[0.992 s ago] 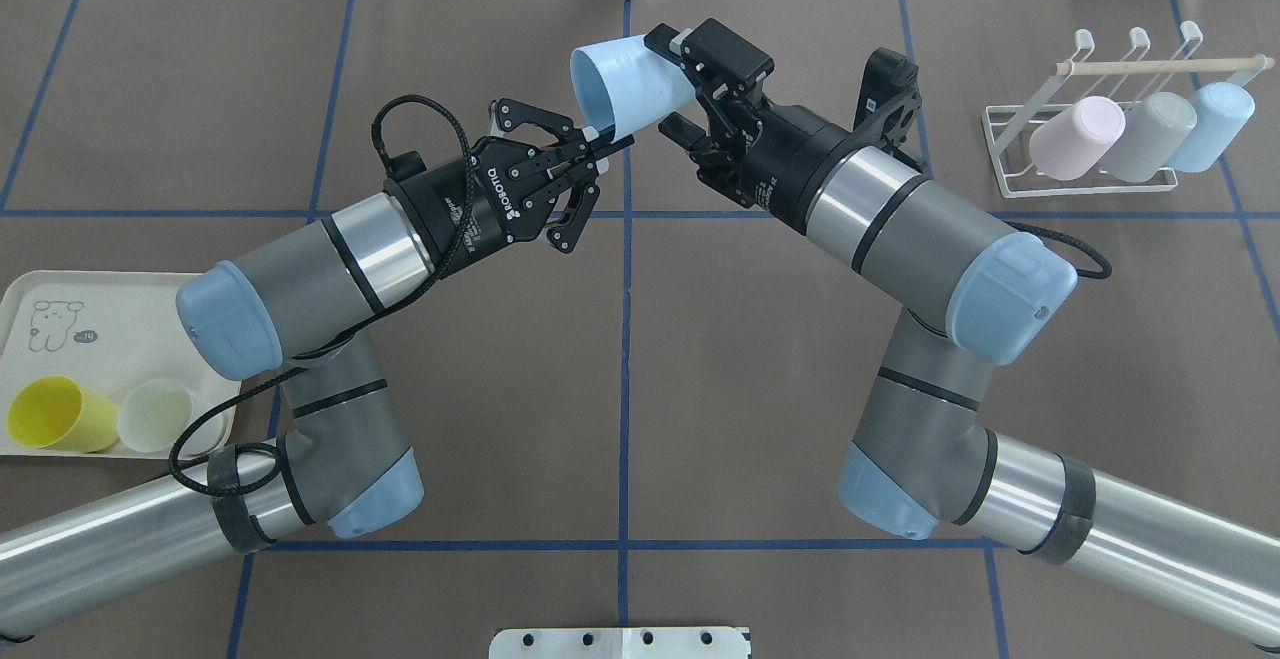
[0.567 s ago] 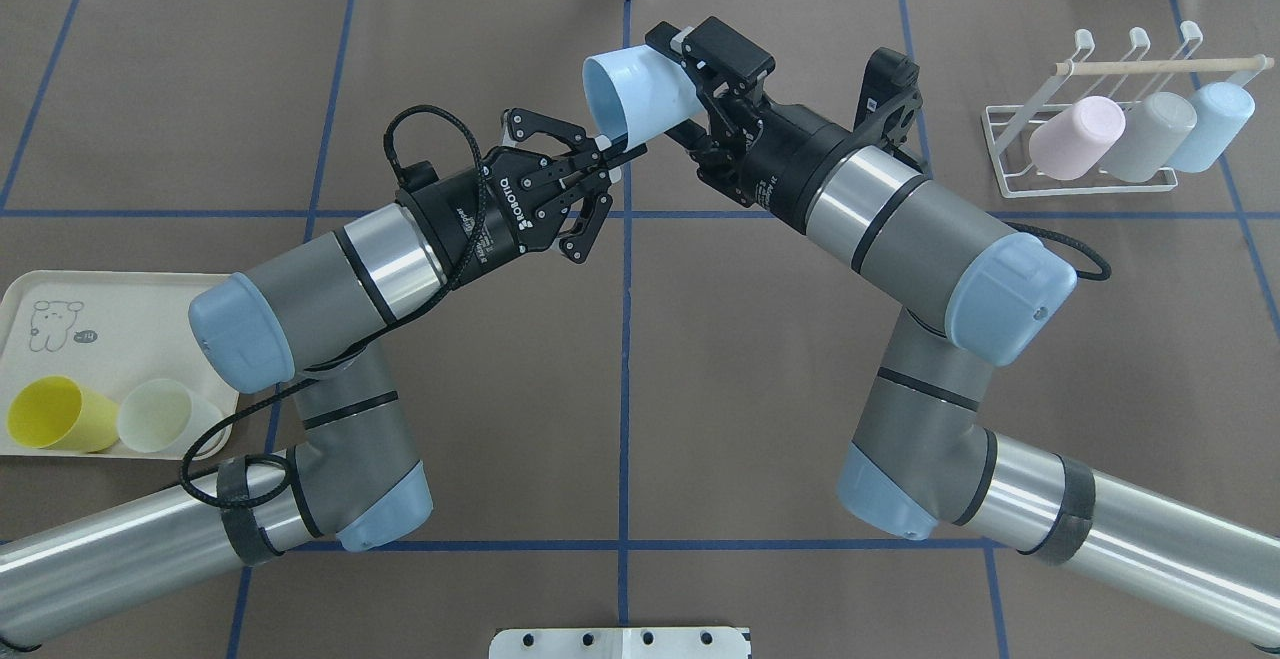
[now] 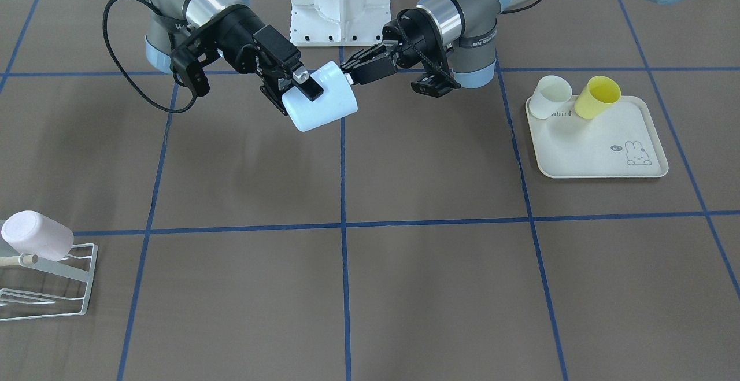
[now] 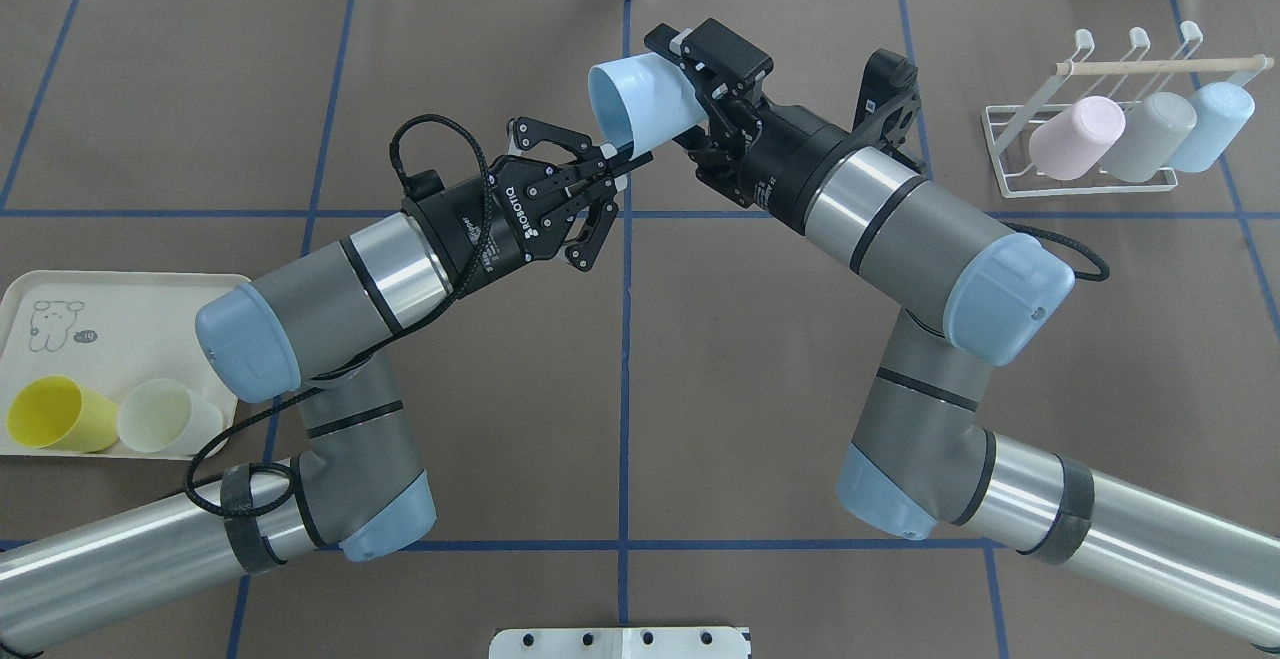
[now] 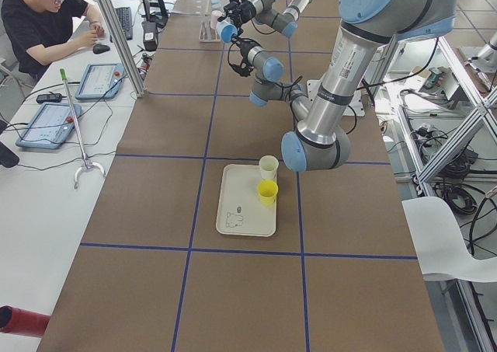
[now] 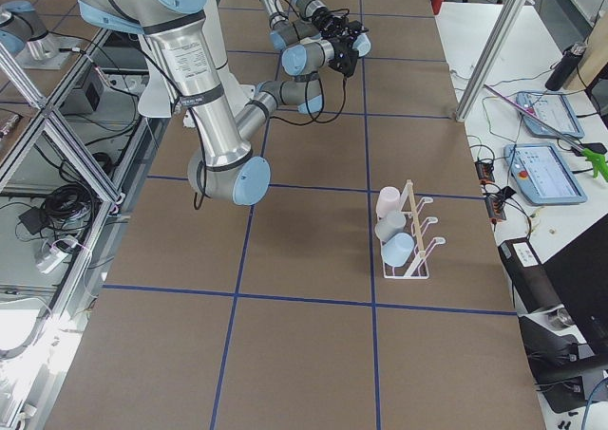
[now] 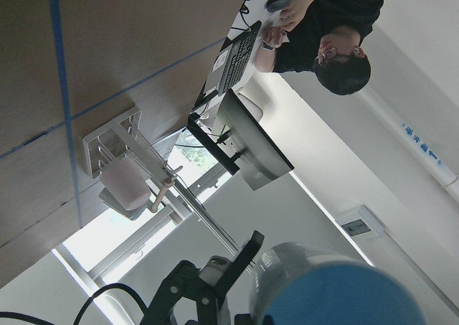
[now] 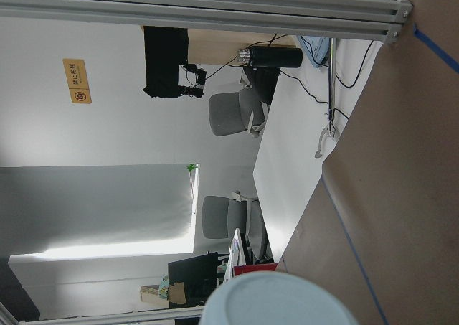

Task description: Transfer IKEA cup to right arm and place on rack

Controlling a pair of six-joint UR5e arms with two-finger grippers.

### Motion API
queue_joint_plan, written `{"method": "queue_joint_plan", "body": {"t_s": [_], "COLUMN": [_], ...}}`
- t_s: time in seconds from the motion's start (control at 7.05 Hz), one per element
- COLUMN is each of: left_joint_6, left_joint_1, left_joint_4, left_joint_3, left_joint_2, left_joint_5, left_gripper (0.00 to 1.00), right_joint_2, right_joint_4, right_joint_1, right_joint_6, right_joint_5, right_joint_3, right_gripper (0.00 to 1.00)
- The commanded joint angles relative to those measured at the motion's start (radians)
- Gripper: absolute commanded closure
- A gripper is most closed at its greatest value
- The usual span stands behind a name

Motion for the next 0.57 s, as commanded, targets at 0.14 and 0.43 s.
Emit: {"method": "queue_joint_plan", "body": {"t_s": [0.14, 0.43], "left_joint_6": [0.006, 0.012], "left_joint_1": [0.001, 0.001], "left_joint_4": [-0.002, 0.005], "left_joint_3": [0.002, -0.001], "left_joint_2": [0.004, 0.005], "left_joint_5": [0.0, 0.003], "left_gripper": [0.64, 0.0], "right_joint_2": [-0.001, -0.001], "right_joint_4": [0.042, 0.054], "right_joint_1": [0.007, 0.017], "right_joint_6": [0.043, 0.046], "right_joint_5": [-0.002, 0.0], "right_joint_3": [-0.009, -0.026], "right_gripper": [1.0, 1.0]}}
